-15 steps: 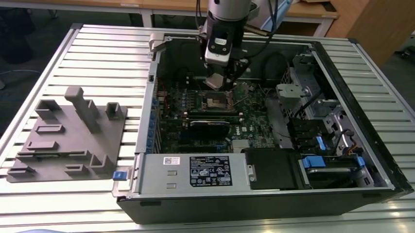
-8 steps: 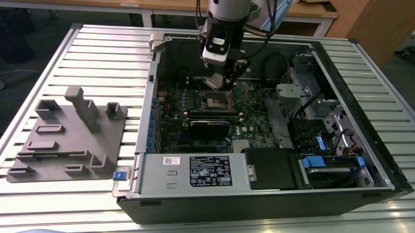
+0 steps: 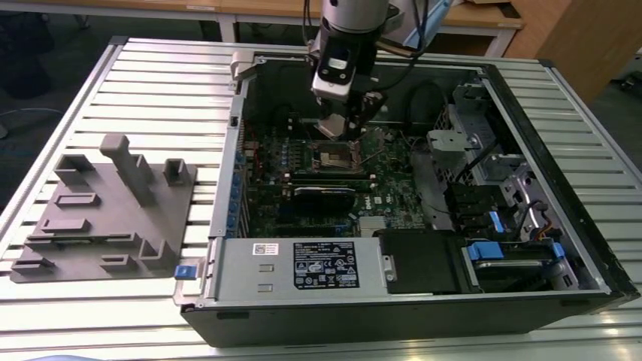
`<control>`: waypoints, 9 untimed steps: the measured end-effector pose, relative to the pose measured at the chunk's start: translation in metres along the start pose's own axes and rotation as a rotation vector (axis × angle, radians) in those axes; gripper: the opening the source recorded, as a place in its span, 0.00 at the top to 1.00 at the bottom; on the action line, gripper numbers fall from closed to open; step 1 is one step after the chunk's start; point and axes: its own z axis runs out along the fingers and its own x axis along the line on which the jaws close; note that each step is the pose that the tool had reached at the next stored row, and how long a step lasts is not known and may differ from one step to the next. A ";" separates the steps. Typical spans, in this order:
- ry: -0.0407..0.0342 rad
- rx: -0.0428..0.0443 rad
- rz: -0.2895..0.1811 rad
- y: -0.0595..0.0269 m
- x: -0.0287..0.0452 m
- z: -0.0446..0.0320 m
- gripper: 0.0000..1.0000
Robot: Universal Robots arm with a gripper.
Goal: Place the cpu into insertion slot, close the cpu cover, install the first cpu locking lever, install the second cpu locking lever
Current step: 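Place the cpu into insertion slot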
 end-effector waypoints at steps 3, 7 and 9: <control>-0.0012 0.0002 0.048 0.0000 0.0000 0.0001 0.46; -0.0029 0.0004 0.121 0.0000 0.0000 0.0004 0.46; -0.0038 0.0005 0.157 0.0000 0.0000 0.0005 0.46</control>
